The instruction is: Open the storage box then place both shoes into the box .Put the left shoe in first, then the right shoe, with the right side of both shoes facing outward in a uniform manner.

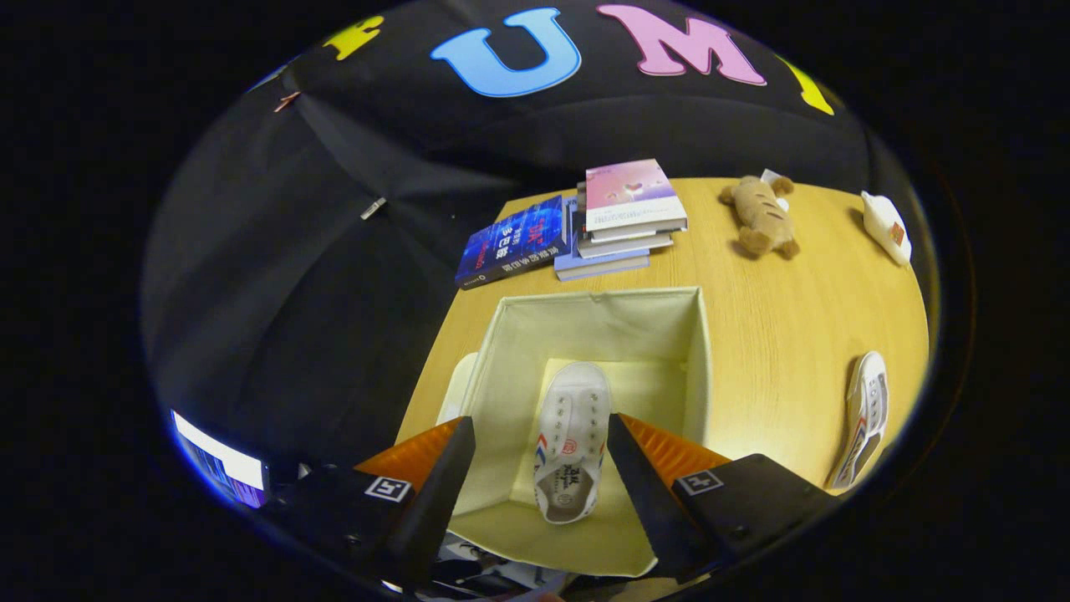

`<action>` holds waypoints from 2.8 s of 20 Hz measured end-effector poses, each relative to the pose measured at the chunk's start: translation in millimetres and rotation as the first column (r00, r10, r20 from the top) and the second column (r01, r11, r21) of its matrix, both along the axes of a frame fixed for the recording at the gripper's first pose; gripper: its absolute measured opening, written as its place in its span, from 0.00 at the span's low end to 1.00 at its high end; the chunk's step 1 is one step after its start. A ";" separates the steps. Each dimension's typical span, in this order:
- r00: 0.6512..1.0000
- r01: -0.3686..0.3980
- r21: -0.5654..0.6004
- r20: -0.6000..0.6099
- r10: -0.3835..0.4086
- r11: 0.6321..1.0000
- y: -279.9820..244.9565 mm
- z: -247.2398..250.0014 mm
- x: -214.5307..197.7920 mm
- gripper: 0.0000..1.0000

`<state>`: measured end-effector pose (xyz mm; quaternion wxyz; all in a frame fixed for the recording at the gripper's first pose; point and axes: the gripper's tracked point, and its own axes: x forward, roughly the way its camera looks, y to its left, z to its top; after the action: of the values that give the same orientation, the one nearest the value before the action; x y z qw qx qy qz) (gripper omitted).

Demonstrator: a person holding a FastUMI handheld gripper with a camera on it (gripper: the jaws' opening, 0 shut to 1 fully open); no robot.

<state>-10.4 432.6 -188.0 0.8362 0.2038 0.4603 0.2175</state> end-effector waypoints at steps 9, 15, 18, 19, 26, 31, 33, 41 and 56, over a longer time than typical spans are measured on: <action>0.988 0.130 -0.234 0.117 -0.104 0.963 -235.5 -32.4 -22.7 0.98; 0.986 0.167 -0.429 0.066 -0.154 0.888 -349.9 -100.7 -61.1 0.98; 0.989 0.139 -0.503 0.033 -0.142 0.853 -383.1 -138.6 -78.6 0.98; 0.992 0.117 -0.531 0.022 -0.124 0.839 -391.2 -152.0 -82.1 0.97; 0.998 0.020 -0.589 -0.030 -0.046 0.808 -399.5 -220.5 -74.7 0.88; 0.998 0.045 -0.556 -0.009 -0.060 0.830 -388.9 -233.8 -45.0 0.69; 0.997 0.041 -0.535 -0.037 -0.072 0.844 -380.5 -242.7 -42.2 0.43; 0.963 0.174 -0.393 -0.124 -0.239 0.903 -377.3 -223.9 -45.5 0.05; 0.970 0.236 -0.180 -0.017 -0.243 0.955 -253.3 -19.9 0.7 0.05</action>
<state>-9.7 179.3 -207.9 0.8620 0.1873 0.4659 0.0690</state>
